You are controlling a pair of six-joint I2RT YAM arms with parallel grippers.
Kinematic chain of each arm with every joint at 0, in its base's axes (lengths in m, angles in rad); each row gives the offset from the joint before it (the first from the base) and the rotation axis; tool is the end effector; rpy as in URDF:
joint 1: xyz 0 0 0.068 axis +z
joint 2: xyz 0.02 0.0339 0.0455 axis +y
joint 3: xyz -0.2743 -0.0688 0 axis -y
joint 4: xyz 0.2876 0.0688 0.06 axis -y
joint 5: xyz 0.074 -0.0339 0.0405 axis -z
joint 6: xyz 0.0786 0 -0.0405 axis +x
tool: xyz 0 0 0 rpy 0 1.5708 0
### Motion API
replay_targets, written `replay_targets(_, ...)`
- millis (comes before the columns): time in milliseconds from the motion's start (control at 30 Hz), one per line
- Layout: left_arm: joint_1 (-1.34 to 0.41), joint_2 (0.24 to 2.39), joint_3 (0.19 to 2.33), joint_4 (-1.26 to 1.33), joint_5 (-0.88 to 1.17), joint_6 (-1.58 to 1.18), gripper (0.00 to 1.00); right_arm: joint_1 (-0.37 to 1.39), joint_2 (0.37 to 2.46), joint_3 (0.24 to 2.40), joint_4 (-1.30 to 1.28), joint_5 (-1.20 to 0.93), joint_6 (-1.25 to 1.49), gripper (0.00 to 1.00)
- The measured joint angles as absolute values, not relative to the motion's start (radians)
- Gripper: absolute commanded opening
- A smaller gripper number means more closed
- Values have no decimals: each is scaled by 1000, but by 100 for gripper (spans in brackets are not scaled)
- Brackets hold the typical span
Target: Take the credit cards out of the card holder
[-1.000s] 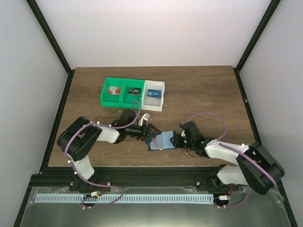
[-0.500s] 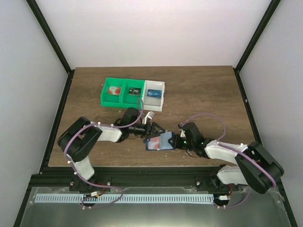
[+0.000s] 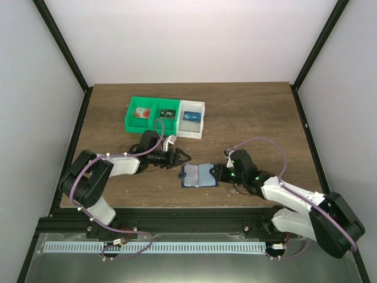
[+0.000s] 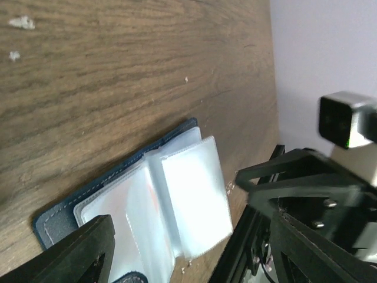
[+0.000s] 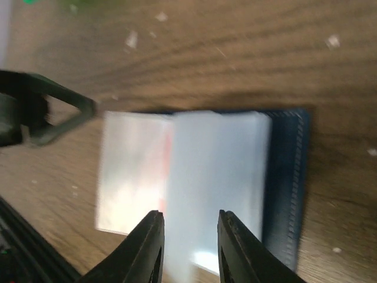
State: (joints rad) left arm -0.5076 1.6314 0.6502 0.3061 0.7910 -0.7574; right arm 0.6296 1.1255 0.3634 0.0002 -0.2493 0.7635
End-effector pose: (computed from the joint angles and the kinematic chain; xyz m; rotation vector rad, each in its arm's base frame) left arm 0.2764 -0.2177 0.1008 0.1812 2.4767 -1.5114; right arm 0.1987 0.1688 0.1022 0.0337 2.5180 0.9323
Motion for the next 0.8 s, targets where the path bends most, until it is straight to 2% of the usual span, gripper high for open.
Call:
replay_targets(233,-502,1644,633,329,829,-758,74,631,1071,434,-5,-272,768,29)
replay_targets(467,-502,1734,633,401,866,-785,73,639,1221,468,8,-290,752,23)
replay_targets(800,-504,1778,583,550,896,-877,72,645,1298,435,57,-307,749,22)
